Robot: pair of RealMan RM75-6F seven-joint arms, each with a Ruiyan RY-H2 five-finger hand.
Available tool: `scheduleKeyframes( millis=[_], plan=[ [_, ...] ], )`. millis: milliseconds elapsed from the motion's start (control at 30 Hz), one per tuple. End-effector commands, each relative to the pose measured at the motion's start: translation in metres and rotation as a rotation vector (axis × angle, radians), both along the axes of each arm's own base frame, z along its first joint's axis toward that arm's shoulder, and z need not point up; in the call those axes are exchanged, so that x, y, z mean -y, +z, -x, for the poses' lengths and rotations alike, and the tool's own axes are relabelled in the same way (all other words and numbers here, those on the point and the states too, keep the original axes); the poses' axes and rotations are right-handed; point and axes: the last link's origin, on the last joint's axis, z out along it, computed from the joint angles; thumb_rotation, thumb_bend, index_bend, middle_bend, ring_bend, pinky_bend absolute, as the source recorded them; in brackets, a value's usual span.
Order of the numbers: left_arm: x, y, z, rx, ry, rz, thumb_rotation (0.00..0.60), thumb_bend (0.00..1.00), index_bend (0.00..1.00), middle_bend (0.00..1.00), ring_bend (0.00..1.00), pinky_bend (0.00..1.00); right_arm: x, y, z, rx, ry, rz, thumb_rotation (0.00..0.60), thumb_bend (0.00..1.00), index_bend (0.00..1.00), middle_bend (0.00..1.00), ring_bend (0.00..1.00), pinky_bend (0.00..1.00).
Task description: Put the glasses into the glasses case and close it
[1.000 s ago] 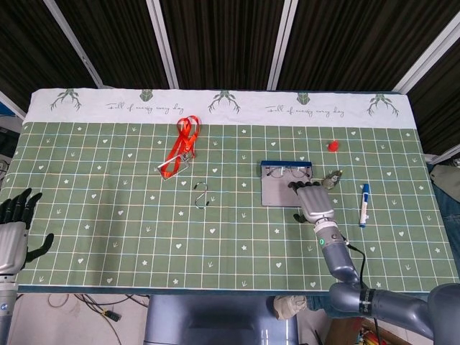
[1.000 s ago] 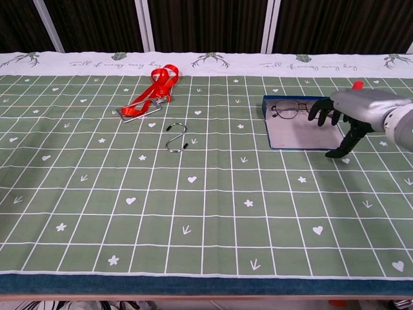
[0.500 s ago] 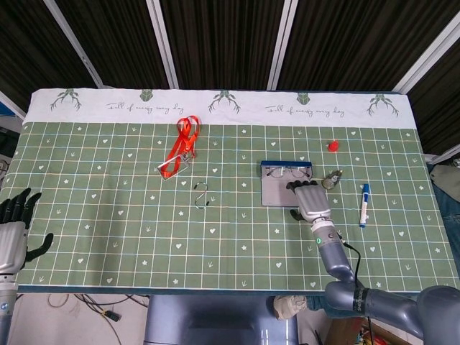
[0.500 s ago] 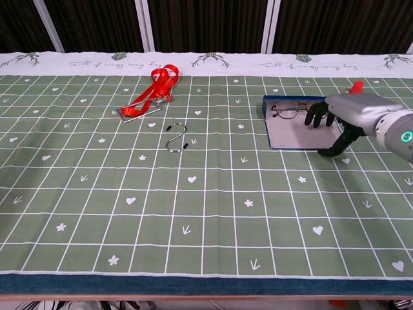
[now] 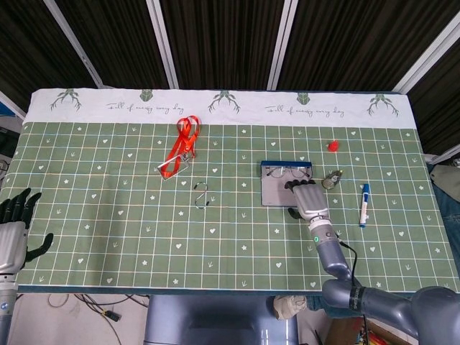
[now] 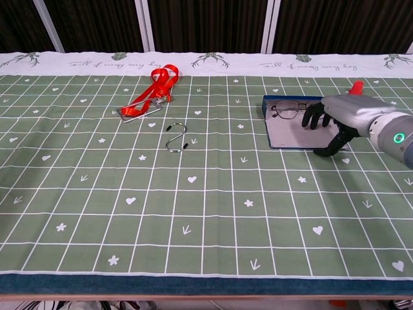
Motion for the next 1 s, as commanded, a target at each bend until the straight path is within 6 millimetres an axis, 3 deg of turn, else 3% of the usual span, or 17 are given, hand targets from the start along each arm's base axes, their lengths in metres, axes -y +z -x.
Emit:
scheduleKeyframes(
  millis=[33, 600, 1000],
  plan=[
    [0.0000, 0.0000, -0.0001, 0.000, -0.001, 0.000, 0.600, 0.31, 0.07, 0.00, 0.00, 0.00, 0.0009, -0.0009, -0.0007, 0.001, 0.000, 0.001, 0.600, 0.36, 0.33, 0.32, 0.31, 0.27],
    [0.0000, -0.0001, 0.0002, -0.002, 0.003, 0.002, 0.600, 0.31, 0.07, 0.00, 0.00, 0.00, 0.0014, -0.0037, 0.0012, -0.018, 0.000, -0.011, 0.600, 0.37, 0.33, 0.31, 0.30, 0.27],
    [0.0000, -0.0002, 0.0006, -0.004, 0.007, 0.005, 0.600, 0.31, 0.07, 0.00, 0.00, 0.00, 0.0050, -0.0035, -0.0022, 0.006, -0.004, -0.002, 0.600, 0.55, 0.35, 0.34, 0.31, 0.27]
  ],
)
